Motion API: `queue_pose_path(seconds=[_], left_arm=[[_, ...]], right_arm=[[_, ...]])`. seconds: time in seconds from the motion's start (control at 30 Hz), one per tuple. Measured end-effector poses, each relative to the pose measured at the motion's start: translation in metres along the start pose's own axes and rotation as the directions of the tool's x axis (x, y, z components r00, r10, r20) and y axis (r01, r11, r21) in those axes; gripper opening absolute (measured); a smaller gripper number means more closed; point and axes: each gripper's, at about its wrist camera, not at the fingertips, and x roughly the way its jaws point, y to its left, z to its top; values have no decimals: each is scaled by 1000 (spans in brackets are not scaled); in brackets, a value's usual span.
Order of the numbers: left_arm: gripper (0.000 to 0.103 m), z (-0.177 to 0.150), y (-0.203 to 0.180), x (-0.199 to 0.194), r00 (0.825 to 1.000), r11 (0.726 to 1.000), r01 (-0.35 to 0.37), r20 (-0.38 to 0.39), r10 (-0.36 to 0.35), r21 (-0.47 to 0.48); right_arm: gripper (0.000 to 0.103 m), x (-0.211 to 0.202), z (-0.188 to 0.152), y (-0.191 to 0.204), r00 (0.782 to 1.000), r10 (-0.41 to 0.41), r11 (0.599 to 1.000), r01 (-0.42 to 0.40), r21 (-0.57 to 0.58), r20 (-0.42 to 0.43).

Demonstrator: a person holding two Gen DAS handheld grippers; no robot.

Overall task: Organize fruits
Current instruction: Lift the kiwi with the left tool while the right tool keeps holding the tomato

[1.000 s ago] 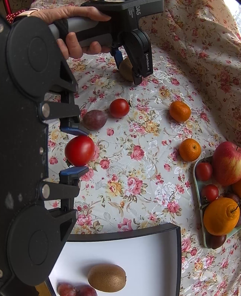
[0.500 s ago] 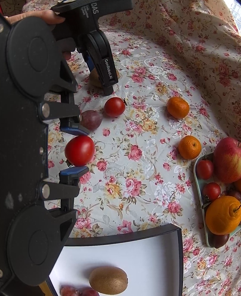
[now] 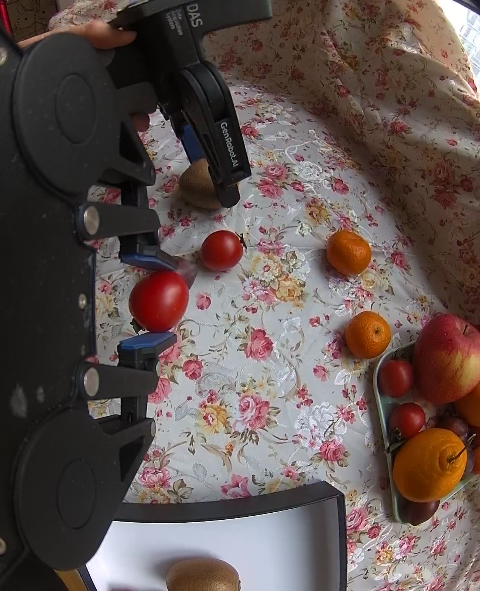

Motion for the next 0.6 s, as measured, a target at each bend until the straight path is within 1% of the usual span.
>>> queue_pose_path(seconds=[0.13,0.2,0.3,0.37,0.43,0.6], left_arm=[[64,-4,-6,7,1000,1000,-24,8,24,11],[64,-4,-12,13,999,999,-38,10,38,32],[63,-5,-17,13,998,996,-58,24,57,64],[58,-4,-14,9,999,998,-37,25,36,53],[58,-4,-12,8,999,999,-26,20,26,20],[57,-7,4,-12,998,996,-66,20,67,-52]], right_arm=[[38,-4,-2,9,999,17,999,-16,-36,33],[38,-3,-3,13,999,14,999,-12,-45,36],[38,-2,-3,17,999,4,998,-1,-59,41],[38,-1,-4,18,999,1,998,2,-61,41],[38,1,-4,18,999,-3,998,5,-58,38],[38,3,-4,20,999,-27,998,29,-64,39]])
